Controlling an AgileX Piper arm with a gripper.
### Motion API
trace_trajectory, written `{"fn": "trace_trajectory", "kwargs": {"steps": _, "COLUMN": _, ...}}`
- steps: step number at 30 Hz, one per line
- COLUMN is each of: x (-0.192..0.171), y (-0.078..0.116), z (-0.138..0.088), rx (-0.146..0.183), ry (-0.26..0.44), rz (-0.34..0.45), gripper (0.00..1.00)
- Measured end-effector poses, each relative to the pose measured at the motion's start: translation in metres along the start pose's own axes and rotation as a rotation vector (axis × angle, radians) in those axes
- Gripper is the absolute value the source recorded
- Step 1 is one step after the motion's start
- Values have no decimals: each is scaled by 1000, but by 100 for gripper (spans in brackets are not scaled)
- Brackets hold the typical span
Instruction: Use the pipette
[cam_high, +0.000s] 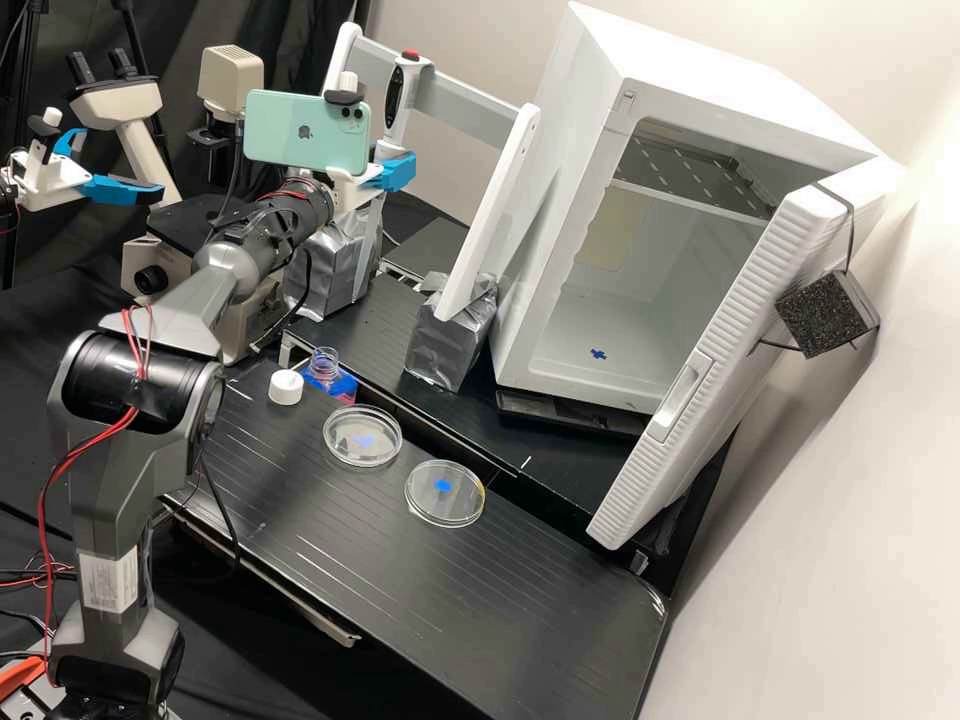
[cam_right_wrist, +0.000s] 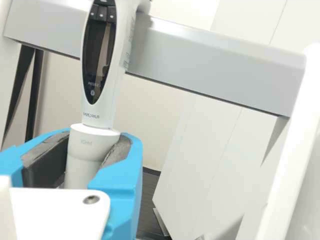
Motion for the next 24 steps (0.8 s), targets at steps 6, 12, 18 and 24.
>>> {"fn": "trace_trajectory", "kwargs": {"steps": 6, "x": 0, "y": -2, "z": 1, "rx": -2, "ry": -1, "rz": 0, "gripper": 0}}
{"fn": "trace_trajectory", "kwargs": {"steps": 12, "x": -4, "y": 3, "z": -1, "rx": 44, "ry": 15, "rz": 1, "gripper": 0}}
{"fn": "trace_trajectory", "kwargs": {"steps": 18, "x": -7, "y": 15, "z": 3, "rx": 79, "ry": 26, "rz": 5, "gripper": 0}}
{"fn": "trace_trajectory", "kwargs": {"steps": 24, "x": -7, "y": 27, "z": 7, "rx": 81, "ry": 20, "rz": 40, "gripper": 0}}
